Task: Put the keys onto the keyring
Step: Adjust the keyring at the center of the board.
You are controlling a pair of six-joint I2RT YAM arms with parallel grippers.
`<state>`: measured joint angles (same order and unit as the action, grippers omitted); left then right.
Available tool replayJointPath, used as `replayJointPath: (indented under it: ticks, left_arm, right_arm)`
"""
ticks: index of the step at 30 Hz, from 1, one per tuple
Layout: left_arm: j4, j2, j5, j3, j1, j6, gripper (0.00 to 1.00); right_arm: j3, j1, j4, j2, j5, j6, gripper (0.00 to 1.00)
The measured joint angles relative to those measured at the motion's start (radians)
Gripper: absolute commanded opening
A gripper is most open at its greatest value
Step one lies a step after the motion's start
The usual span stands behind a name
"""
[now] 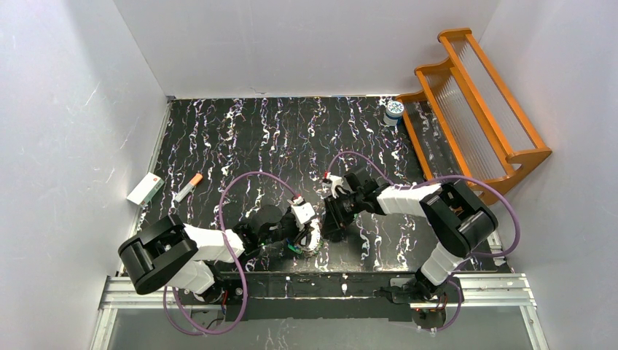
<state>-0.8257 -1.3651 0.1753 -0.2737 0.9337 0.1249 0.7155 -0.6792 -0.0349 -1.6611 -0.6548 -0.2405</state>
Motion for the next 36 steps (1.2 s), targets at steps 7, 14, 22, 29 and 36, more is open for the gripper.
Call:
replayJointPath:
  ticks: [7, 14, 22, 29, 36]
  left_arm:
    - [0.0, 0.001, -0.001, 0.002, 0.0, -0.004, 0.24]
    - [0.001, 0.013, -0.004, 0.006, 0.0, -0.006, 0.25]
    - [0.0, 0.037, -0.018, 0.024, 0.0, -0.015, 0.26]
    - [0.002, 0.073, -0.035, 0.039, -0.028, -0.07, 0.26]
    - [0.002, 0.073, -0.013, 0.039, -0.092, -0.165, 0.26]
  right_arm:
    - [-0.003, 0.0, 0.011, 0.058, 0.091, 0.011, 0.5]
    - [-0.011, 0.036, 0.01, 0.079, 0.133, 0.013, 0.49]
    - [0.032, 0.048, -0.019, 0.001, 0.03, 0.037, 0.48]
    - [0.05, 0.049, -0.045, -0.058, -0.066, 0.064, 0.33]
    - [0.036, 0.049, -0.046, -0.079, -0.116, 0.067, 0.05]
